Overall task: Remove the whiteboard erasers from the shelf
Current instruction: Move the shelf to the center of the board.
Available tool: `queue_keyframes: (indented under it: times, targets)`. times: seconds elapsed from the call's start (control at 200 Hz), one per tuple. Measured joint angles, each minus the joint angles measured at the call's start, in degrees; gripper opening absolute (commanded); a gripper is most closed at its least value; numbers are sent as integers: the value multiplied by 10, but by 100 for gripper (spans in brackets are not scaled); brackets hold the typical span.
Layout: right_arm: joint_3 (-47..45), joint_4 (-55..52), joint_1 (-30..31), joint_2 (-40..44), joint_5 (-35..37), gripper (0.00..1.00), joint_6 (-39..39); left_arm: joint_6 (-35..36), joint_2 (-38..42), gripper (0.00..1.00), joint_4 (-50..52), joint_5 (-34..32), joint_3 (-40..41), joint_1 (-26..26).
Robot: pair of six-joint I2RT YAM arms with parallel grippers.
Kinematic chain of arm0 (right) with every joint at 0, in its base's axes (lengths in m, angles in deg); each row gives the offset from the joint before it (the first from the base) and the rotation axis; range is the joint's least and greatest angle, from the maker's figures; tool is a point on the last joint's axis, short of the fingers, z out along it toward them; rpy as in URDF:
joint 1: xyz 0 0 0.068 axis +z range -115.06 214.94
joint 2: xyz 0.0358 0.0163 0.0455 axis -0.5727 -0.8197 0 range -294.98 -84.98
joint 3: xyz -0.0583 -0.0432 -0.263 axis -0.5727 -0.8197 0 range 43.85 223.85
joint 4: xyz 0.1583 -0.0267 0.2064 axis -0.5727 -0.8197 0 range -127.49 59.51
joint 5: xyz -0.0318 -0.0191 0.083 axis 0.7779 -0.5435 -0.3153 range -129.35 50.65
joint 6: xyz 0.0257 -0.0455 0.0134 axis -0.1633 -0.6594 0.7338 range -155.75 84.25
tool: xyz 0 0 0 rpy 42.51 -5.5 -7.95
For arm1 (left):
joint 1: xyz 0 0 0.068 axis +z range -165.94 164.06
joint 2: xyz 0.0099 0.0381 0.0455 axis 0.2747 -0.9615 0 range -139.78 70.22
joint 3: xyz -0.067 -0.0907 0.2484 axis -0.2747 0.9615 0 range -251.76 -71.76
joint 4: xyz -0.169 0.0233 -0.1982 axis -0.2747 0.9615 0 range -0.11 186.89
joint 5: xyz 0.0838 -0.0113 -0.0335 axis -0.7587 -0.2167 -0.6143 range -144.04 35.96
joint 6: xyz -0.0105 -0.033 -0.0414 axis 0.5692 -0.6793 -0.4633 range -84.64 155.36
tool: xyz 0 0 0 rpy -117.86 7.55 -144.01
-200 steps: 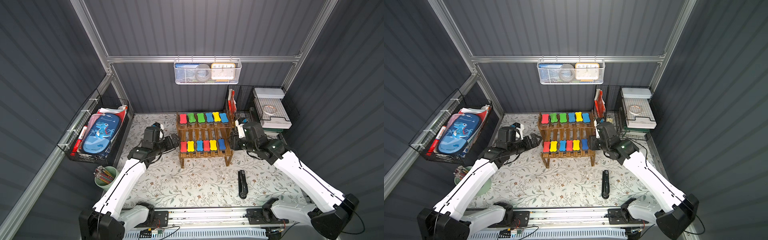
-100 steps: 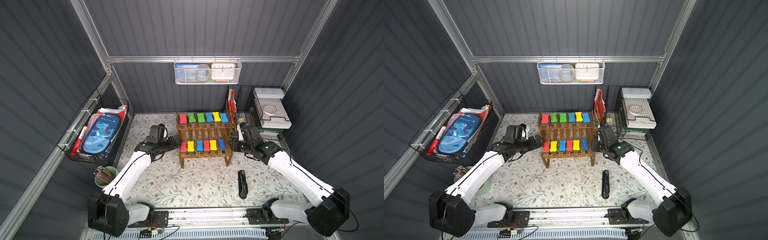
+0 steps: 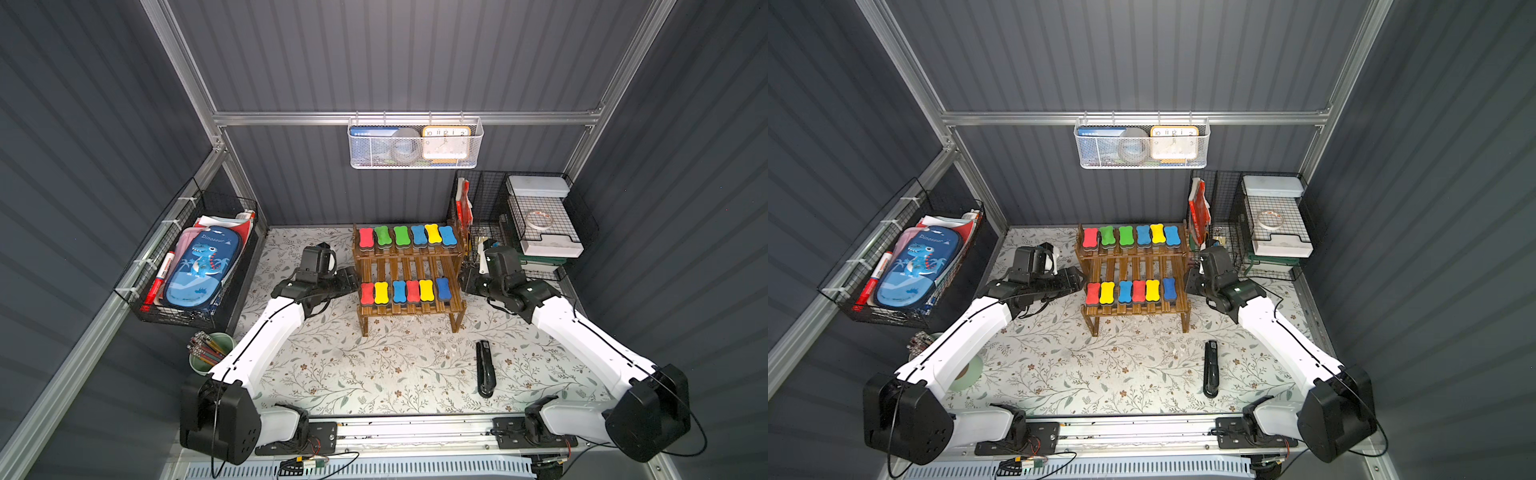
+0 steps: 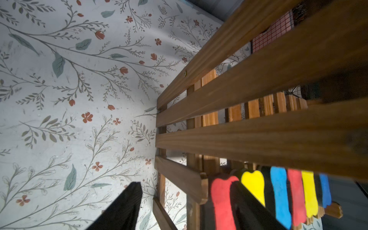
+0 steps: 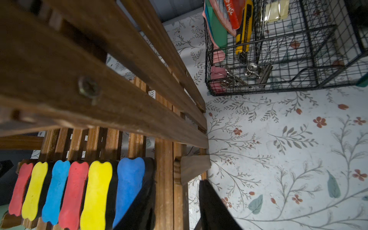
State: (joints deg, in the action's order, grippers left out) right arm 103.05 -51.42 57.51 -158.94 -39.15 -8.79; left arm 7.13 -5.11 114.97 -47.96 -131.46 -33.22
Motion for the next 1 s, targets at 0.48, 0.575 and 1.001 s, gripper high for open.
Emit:
queue_keyframes:
  times: [0.48,0.575,1.001]
  targets:
    - [-13,52,-7,-33,-9,36,21,-2,-3,64,-14,5,17,0]
    - [-13,62,-7,-42,-9,33,26,-2,-8,62,-16,9,17,0]
    - [-13,72,-7,-64,-10,18,40,-2,-13,62,-21,15,17,0]
